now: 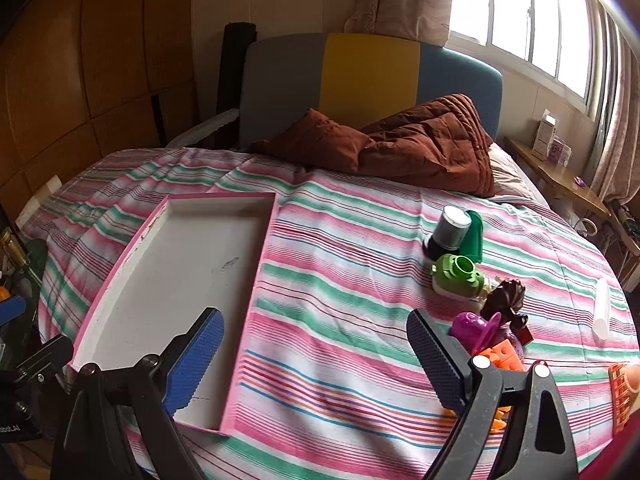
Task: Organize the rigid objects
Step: 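Move both grippers from the white tray toward the pile of toys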
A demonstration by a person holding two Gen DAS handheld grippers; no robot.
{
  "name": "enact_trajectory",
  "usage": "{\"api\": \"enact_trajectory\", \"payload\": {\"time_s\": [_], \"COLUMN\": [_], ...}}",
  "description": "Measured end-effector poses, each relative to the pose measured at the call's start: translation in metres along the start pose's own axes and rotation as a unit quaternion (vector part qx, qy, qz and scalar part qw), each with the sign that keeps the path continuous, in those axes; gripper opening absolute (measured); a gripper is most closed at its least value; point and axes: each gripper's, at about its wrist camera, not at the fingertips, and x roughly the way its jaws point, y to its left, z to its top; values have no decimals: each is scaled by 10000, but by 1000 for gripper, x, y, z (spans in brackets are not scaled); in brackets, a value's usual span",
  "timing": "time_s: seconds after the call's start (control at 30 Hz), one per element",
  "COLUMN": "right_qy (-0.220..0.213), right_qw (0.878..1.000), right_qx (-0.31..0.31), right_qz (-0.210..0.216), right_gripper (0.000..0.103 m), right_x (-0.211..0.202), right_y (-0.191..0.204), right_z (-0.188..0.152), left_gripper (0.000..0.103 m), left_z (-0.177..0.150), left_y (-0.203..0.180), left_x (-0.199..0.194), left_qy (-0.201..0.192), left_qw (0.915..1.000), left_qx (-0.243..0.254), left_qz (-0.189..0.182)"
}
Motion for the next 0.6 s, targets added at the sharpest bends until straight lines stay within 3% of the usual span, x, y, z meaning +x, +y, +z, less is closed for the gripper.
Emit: {"api": "enact_trajectory", "payload": {"time_s": [0.33,0.6], "right_qy": [186,189], "right_qw": [9930,9767], "right_qx": [1104,2049], "right_qz": [-383,-604], "right_gripper": [94,95], "right_x": [-10,-38], "right_y": [-114,-202], "right_z": [-6,-23], "left_gripper": [103,103], "left_z": [9,16], "left_y": [-49,-115], "left_x": [13,24], "left_qy": [111,180], "left_qw": [9968,9849], "left_qx": [664,1433], "left_qz": [-424,-951]}}
